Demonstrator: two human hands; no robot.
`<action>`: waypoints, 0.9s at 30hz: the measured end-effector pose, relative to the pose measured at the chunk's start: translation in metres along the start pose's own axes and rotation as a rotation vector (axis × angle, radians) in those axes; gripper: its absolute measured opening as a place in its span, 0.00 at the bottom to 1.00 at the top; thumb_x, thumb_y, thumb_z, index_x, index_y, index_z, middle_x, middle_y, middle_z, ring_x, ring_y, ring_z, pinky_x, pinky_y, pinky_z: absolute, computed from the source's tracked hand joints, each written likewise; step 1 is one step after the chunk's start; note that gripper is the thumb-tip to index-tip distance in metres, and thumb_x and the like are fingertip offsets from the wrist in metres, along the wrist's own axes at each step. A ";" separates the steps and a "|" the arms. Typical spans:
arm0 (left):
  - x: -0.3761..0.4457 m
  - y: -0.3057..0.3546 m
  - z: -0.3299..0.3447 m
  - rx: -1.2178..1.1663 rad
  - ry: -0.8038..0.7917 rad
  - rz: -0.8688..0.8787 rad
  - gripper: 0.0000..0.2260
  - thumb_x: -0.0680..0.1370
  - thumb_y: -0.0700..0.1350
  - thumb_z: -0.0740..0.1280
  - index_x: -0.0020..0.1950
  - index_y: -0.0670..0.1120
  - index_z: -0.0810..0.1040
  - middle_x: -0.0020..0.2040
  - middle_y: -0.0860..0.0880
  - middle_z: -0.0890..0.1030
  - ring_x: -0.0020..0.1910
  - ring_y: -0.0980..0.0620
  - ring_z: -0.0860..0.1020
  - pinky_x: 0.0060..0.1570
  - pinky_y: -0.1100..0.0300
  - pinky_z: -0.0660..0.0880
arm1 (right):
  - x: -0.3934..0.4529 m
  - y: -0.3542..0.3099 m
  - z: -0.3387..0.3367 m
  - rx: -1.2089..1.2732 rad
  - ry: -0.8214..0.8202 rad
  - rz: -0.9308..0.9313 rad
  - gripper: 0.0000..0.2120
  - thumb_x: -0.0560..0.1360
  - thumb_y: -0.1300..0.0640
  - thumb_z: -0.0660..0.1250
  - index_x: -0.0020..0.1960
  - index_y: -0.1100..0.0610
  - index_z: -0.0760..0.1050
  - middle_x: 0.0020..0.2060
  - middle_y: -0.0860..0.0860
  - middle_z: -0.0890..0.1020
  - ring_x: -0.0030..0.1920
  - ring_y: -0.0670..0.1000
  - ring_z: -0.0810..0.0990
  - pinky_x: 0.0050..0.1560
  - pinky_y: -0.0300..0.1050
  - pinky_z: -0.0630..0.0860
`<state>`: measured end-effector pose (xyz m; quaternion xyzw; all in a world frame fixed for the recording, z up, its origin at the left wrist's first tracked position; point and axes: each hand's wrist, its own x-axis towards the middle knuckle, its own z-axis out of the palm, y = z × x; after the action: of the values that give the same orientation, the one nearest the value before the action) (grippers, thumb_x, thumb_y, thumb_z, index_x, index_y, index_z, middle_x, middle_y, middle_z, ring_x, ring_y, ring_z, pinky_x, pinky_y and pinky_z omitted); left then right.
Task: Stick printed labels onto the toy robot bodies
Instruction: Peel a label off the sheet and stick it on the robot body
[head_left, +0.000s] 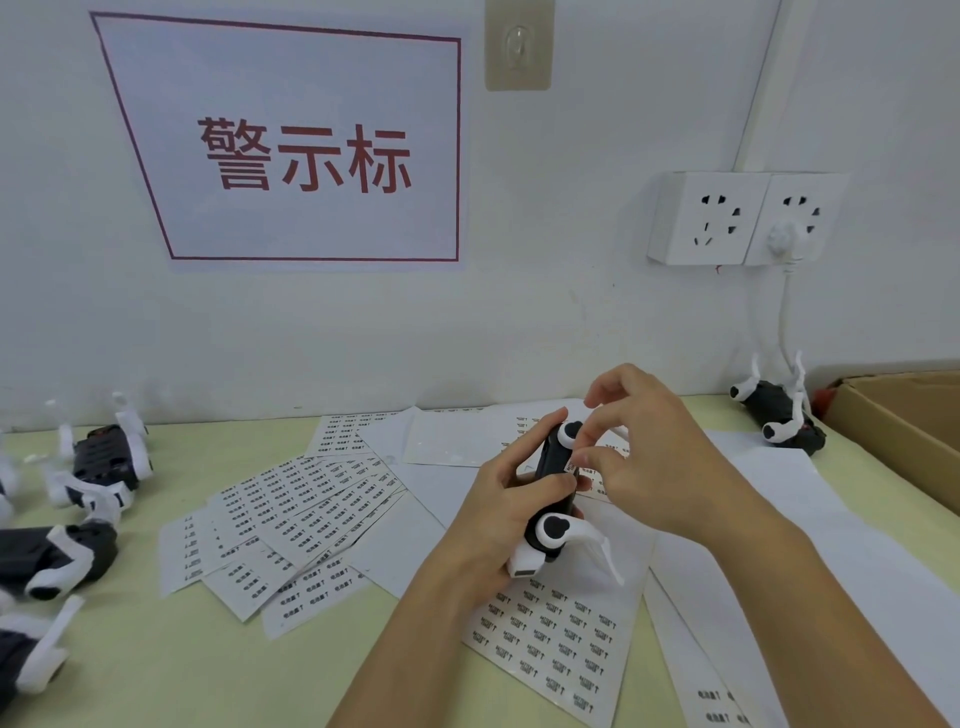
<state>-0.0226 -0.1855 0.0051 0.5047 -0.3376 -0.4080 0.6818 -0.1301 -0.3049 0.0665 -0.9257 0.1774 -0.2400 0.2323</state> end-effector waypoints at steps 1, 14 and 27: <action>0.000 0.000 0.000 0.002 0.002 -0.001 0.26 0.78 0.35 0.67 0.66 0.64 0.78 0.49 0.44 0.85 0.43 0.48 0.83 0.43 0.58 0.78 | 0.000 0.000 0.000 -0.003 0.000 -0.001 0.15 0.73 0.60 0.74 0.34 0.44 0.76 0.51 0.38 0.69 0.57 0.40 0.67 0.51 0.26 0.63; 0.000 0.000 0.001 0.002 0.017 -0.005 0.26 0.72 0.41 0.71 0.65 0.67 0.78 0.46 0.45 0.85 0.43 0.46 0.80 0.47 0.54 0.78 | 0.000 0.000 0.003 -0.040 0.027 -0.024 0.09 0.73 0.59 0.74 0.37 0.48 0.80 0.52 0.40 0.70 0.56 0.31 0.66 0.49 0.31 0.66; -0.001 0.001 0.002 0.015 0.051 -0.008 0.21 0.80 0.41 0.70 0.65 0.66 0.78 0.51 0.40 0.83 0.43 0.44 0.79 0.52 0.50 0.78 | 0.000 0.001 0.004 -0.047 0.039 -0.033 0.08 0.73 0.59 0.73 0.37 0.49 0.80 0.49 0.38 0.69 0.52 0.37 0.66 0.51 0.36 0.67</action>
<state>-0.0244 -0.1850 0.0065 0.5210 -0.3213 -0.3952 0.6849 -0.1283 -0.3042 0.0634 -0.9289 0.1721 -0.2576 0.2029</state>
